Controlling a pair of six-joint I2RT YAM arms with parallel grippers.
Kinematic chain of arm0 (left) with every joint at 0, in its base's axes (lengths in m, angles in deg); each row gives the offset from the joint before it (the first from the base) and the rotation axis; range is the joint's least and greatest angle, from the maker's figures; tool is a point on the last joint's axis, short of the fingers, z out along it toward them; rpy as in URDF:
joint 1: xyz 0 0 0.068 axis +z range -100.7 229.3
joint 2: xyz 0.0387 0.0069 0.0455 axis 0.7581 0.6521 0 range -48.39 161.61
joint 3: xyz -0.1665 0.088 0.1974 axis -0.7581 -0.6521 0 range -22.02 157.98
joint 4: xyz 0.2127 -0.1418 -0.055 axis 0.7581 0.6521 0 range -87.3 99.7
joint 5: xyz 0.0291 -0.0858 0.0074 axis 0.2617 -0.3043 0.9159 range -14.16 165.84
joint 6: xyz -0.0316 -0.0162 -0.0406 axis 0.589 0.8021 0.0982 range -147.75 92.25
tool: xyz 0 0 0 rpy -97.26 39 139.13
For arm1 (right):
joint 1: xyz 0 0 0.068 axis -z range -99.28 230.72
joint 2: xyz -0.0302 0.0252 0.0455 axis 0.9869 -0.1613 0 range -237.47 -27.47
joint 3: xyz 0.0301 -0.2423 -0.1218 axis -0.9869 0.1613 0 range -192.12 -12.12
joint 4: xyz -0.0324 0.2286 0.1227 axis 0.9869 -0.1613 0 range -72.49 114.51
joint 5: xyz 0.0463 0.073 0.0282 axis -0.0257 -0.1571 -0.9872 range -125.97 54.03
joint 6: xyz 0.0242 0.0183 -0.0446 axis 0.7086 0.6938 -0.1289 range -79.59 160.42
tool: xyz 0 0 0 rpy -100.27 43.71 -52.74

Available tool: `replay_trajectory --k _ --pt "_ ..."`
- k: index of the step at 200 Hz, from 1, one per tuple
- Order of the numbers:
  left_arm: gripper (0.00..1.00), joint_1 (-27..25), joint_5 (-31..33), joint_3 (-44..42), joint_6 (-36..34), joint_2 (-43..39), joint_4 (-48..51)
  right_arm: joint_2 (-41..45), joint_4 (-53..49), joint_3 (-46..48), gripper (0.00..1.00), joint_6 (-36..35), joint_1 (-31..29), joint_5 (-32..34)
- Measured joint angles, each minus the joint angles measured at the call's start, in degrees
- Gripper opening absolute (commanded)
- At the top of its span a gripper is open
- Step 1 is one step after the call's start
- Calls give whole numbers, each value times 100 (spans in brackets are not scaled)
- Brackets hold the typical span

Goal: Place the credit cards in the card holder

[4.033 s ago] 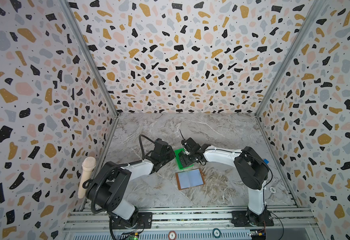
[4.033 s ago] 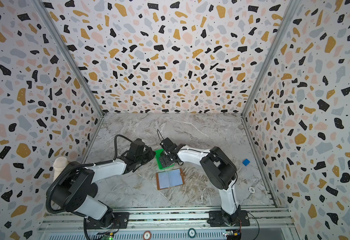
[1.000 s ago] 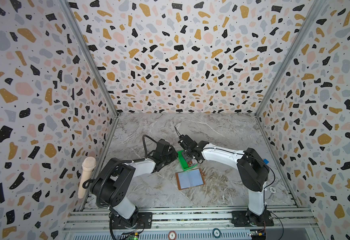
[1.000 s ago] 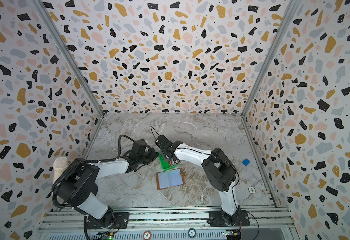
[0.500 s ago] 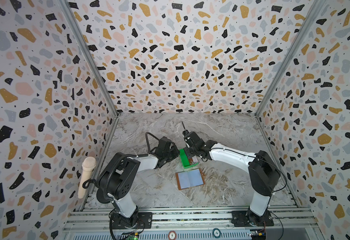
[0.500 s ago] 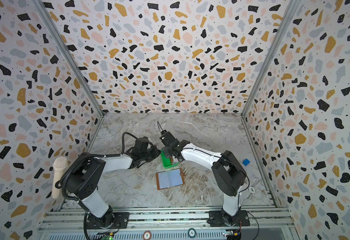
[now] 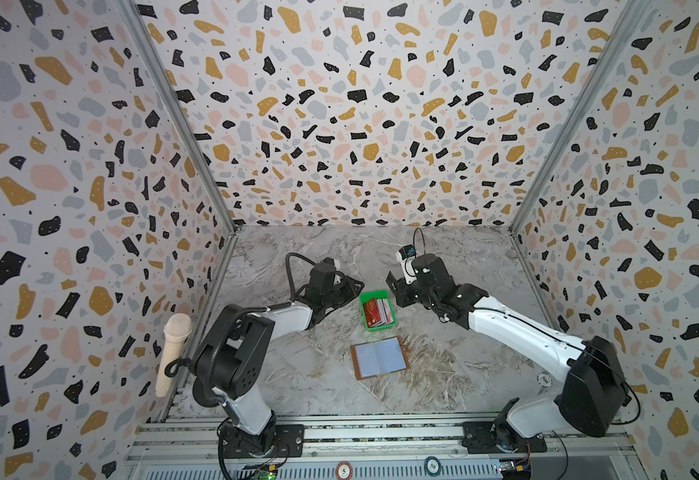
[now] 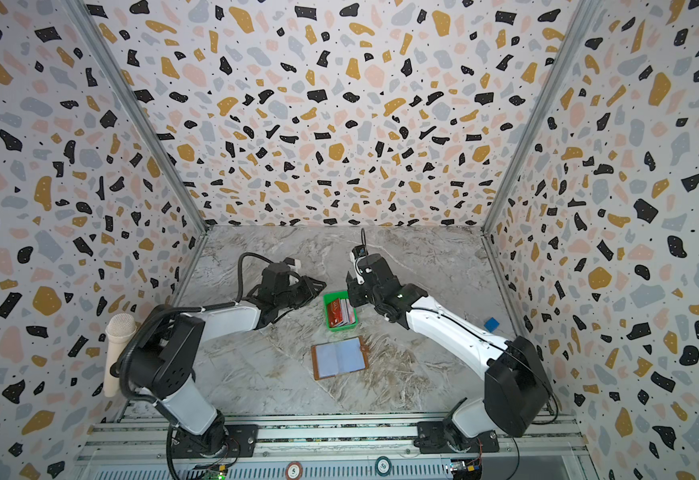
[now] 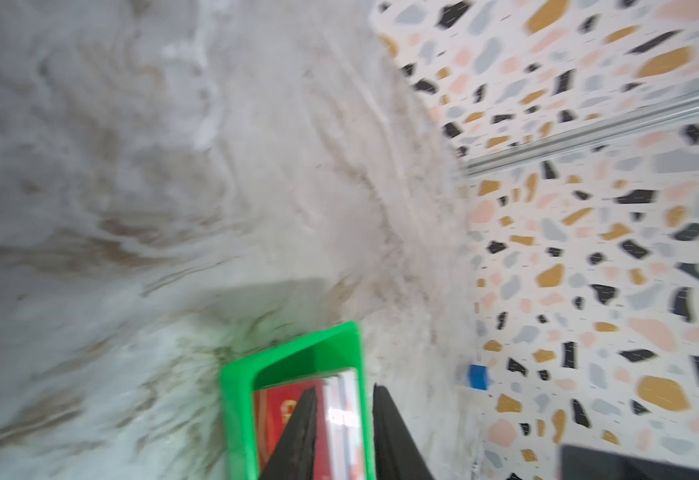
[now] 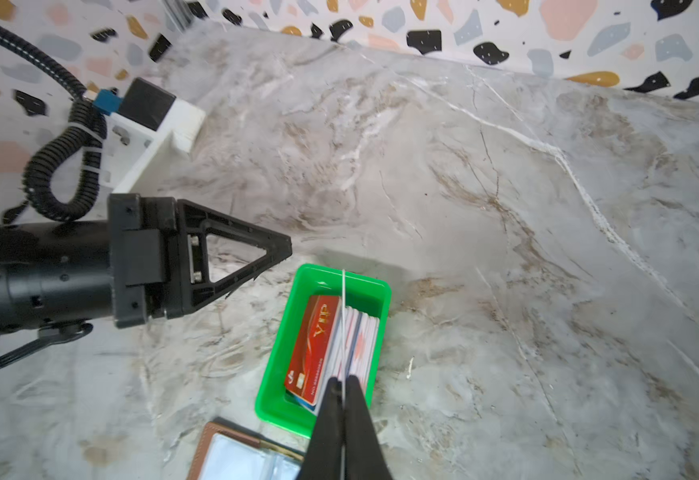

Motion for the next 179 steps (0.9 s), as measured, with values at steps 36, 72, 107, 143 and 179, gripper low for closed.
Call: replay_trajectory --k 36,72,107,143,179 --pt "34 -127 -470 -605 345 -1283 -1639 852 872 352 0 378 133 -804" --pt "37 -343 -741 -1080 870 -1545 -3121 1163 1790 372 0 874 157 -1438" --pt "38 -446 -844 -1209 1220 -1475 -3912 1176 2247 393 0 1287 157 -1985" --pt "32 -527 -872 -1209 1493 -1357 -4463 1174 2524 446 0 1596 157 -2393" --pt "33 -570 -920 -1248 1690 -1296 -4778 1180 2782 640 0 1845 157 -2603"
